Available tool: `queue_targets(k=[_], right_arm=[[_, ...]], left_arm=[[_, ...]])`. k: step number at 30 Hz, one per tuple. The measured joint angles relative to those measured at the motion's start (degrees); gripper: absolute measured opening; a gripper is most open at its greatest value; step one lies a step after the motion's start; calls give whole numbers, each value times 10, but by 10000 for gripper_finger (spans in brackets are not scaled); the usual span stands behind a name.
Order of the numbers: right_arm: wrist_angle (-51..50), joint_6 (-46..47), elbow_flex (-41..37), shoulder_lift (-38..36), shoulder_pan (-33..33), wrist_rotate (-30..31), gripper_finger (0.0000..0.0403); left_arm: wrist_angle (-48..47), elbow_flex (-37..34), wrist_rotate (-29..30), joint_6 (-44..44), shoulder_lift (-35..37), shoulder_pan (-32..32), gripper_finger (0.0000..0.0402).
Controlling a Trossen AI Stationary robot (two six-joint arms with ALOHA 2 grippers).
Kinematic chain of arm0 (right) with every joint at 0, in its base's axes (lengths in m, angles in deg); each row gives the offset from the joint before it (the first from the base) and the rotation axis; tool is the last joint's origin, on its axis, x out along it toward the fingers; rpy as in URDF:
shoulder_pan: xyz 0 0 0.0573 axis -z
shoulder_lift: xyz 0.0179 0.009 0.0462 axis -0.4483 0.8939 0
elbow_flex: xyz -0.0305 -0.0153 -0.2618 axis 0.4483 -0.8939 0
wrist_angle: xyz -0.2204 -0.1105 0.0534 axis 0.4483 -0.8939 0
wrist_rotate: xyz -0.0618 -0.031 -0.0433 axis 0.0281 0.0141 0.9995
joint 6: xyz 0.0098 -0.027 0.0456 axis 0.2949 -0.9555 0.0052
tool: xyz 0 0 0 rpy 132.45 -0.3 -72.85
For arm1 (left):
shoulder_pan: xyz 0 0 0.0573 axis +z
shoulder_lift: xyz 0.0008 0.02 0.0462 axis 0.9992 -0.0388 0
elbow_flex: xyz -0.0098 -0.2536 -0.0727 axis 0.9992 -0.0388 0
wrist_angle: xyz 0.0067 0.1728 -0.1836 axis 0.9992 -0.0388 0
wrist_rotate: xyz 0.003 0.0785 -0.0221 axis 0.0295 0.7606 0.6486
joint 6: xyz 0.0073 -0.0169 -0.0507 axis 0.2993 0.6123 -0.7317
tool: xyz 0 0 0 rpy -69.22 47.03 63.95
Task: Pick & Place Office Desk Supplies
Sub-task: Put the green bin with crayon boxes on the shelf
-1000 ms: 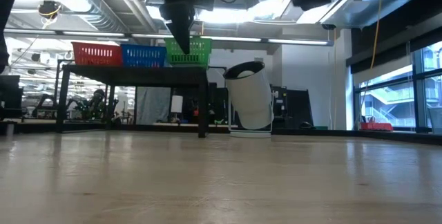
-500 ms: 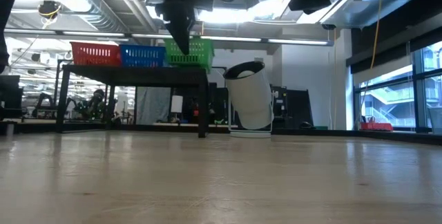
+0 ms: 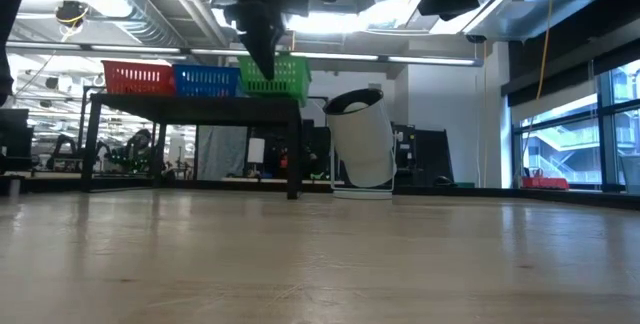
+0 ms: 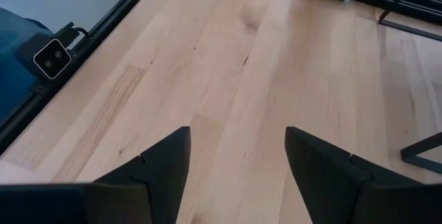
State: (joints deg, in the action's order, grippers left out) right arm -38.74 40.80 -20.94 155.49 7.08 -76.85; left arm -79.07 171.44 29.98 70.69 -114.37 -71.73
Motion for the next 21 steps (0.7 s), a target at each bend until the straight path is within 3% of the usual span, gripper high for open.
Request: queue_targets(k=[21], right_arm=[[0,-4,0,0,0,0,237]], left_arm=[[5,0,4,-17,-19,15,4]])
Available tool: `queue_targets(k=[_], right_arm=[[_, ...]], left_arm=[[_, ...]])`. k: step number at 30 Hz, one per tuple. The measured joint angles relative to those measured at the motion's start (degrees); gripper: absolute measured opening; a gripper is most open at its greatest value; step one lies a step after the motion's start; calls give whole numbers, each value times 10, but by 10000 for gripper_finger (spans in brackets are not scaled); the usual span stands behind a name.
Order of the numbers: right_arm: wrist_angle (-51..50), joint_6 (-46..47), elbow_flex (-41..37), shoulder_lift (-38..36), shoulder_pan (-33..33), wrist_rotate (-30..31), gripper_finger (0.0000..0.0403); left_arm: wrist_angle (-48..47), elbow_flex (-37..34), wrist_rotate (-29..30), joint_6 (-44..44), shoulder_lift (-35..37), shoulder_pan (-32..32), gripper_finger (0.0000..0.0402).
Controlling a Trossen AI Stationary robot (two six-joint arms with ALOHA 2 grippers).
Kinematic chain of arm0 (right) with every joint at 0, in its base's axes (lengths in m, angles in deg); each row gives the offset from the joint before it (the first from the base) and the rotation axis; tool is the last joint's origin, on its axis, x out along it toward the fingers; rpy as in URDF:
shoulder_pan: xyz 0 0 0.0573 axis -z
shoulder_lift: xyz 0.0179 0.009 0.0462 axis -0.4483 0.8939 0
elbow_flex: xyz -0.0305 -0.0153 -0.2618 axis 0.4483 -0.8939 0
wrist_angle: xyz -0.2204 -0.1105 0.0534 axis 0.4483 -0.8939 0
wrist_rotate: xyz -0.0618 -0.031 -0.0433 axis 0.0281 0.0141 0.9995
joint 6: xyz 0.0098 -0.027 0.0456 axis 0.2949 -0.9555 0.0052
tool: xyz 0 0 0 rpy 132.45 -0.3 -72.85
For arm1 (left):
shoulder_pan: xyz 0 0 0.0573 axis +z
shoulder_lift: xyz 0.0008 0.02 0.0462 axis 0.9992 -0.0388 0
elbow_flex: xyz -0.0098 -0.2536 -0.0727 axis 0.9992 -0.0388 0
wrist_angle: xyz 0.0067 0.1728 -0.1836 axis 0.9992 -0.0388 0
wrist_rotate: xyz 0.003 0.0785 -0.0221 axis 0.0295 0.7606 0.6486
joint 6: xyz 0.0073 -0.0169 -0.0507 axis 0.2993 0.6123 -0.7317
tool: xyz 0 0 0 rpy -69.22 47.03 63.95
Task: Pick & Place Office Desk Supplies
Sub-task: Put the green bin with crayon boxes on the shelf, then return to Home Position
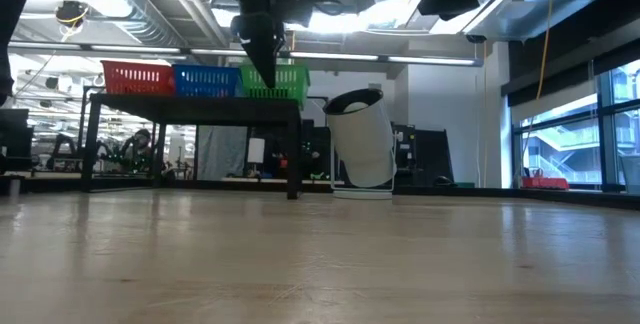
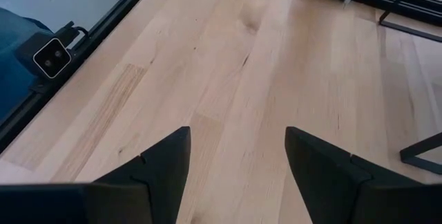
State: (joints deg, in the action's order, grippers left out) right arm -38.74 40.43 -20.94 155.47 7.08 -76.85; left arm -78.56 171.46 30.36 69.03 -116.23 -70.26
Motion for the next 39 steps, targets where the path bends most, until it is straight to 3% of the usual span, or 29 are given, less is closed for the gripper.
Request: queue_targets(k=[5,19,25,39], right_arm=[[0,0,0,0,0,0,237],[0,0,0,0,0,0,237],[0,1,0,0,0,0,237],[0,4,0,0,0,0,237]], left_arm=[[-1,0,8,-7,0,0,17],[-2,12,24,-6,-1,-5,119],[-5,17,59,-6,3,-12,147],[-3,17,88,-20,33,-37,167]])
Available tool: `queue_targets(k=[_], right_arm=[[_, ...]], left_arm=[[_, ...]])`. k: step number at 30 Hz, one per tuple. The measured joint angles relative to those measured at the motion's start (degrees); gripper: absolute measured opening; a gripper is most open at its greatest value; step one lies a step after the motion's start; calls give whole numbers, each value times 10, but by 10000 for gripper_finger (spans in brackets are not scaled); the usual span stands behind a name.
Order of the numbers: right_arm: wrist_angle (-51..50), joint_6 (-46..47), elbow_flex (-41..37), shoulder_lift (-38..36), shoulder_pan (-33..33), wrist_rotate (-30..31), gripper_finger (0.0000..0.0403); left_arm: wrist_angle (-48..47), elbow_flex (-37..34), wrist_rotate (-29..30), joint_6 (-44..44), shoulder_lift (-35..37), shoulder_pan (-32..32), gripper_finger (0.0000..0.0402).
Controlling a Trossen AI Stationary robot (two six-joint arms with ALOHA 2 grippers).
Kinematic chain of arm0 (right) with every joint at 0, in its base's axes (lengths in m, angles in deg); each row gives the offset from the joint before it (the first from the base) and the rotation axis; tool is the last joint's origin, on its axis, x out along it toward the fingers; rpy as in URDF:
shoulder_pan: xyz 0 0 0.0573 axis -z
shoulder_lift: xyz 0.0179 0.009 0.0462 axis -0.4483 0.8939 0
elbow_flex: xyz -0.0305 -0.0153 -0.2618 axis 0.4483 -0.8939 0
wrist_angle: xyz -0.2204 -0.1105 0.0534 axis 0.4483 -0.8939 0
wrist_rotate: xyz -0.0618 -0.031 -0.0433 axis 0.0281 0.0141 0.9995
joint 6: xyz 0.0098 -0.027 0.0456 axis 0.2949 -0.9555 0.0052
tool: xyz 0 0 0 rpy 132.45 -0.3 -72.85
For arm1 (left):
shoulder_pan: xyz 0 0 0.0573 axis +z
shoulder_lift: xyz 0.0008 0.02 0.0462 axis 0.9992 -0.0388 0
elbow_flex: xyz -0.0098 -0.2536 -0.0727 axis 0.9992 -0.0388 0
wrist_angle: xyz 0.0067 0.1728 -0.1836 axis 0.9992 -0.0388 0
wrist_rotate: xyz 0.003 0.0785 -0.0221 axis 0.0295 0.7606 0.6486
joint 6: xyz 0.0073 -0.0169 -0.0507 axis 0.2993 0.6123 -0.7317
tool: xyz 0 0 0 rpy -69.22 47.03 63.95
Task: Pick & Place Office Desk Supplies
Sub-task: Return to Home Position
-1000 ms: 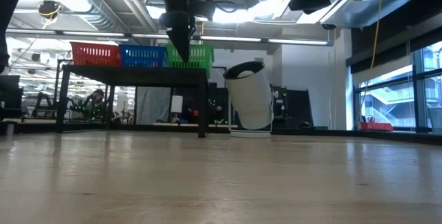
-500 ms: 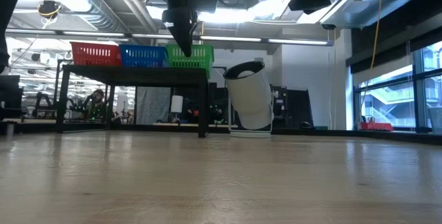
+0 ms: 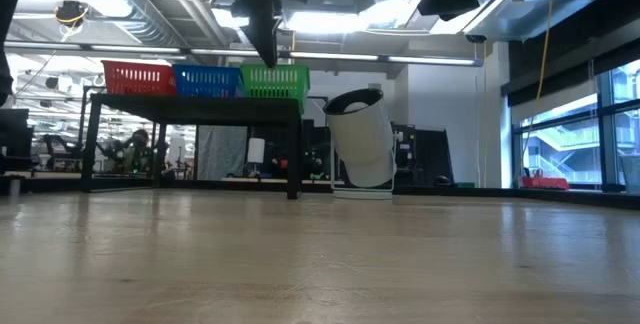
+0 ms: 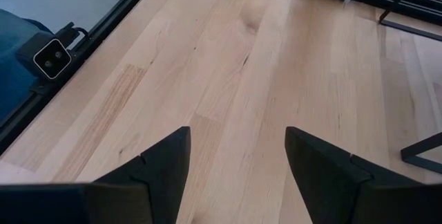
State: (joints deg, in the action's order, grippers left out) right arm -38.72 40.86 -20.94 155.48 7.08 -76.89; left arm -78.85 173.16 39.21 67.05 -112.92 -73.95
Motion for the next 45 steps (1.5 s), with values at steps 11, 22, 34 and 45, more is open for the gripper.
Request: queue_targets(k=[11,22,34,45], right_arm=[[0,0,0,0,0,0,237],[0,0,0,0,0,0,237],[0,-1,0,0,0,0,237],[0,-1,0,0,0,3,237]], left_arm=[[-5,0,13,-7,74,-66,165],[-29,0,-41,-253,185,-176,164],[-31,0,-84,-335,212,-228,164],[26,-79,-103,-345,266,-256,164]])
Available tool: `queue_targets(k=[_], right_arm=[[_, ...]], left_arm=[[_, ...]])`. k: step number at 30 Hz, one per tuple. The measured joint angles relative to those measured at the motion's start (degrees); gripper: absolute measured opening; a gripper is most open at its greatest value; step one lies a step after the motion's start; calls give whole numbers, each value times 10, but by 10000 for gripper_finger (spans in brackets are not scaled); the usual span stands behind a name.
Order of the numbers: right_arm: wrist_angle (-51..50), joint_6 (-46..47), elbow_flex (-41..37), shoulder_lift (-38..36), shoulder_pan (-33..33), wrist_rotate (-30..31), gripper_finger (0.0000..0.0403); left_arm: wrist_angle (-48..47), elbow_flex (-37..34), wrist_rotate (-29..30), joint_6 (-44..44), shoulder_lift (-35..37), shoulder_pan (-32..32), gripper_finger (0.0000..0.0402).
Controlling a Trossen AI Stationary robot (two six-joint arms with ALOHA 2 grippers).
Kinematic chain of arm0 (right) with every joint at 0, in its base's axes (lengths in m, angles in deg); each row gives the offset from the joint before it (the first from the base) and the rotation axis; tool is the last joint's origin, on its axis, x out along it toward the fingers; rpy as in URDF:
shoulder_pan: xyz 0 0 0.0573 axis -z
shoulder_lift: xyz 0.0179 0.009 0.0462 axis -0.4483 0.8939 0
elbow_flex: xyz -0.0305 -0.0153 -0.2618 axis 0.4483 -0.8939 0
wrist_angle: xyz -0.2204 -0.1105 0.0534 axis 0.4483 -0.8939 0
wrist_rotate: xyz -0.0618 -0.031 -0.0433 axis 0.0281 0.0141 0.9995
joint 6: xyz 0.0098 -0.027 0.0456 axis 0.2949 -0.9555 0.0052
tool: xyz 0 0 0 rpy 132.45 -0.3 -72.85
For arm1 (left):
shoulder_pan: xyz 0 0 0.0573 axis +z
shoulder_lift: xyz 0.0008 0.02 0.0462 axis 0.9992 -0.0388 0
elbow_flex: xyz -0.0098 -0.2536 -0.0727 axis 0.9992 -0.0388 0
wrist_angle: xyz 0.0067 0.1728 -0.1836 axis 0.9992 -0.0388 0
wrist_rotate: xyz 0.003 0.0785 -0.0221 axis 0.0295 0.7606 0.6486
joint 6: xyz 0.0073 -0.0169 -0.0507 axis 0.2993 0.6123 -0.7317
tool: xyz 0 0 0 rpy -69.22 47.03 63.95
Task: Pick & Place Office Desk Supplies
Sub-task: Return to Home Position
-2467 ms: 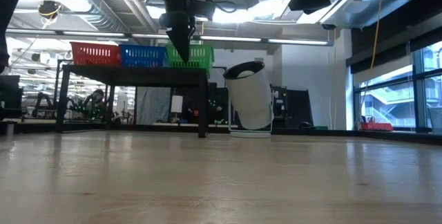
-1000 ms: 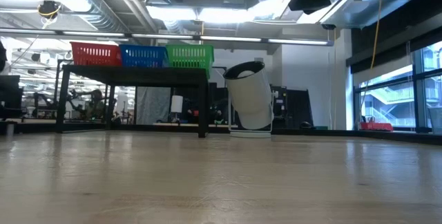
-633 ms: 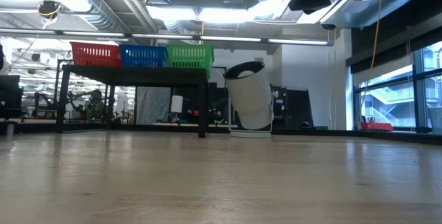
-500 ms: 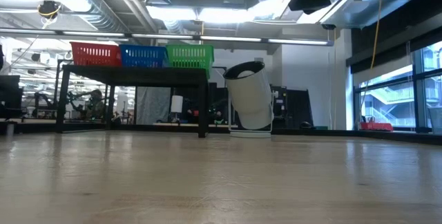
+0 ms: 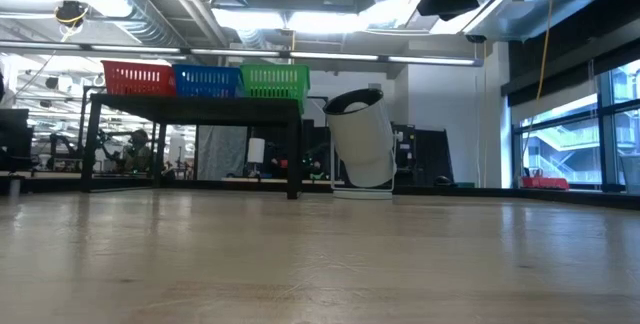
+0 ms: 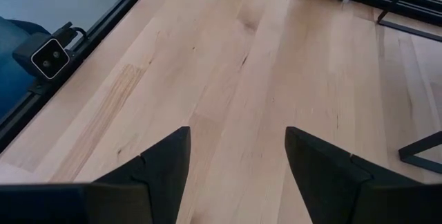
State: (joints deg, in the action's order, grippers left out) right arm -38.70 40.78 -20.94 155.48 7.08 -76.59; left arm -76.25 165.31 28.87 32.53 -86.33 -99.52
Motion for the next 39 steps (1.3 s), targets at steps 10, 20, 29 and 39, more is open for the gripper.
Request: queue_targets(k=[10,20,29,39], right_arm=[[0,0,0,0,0,2,237],[0,0,0,0,0,2,237],[0,0,0,0,0,2,237],[0,0,0,0,0,2,237]], left_arm=[[160,-224,-10,-33,172,-23,164],[307,-443,-6,-56,379,-26,164],[372,-564,-10,-33,566,-26,164],[490,-682,-56,35,703,-26,164]])
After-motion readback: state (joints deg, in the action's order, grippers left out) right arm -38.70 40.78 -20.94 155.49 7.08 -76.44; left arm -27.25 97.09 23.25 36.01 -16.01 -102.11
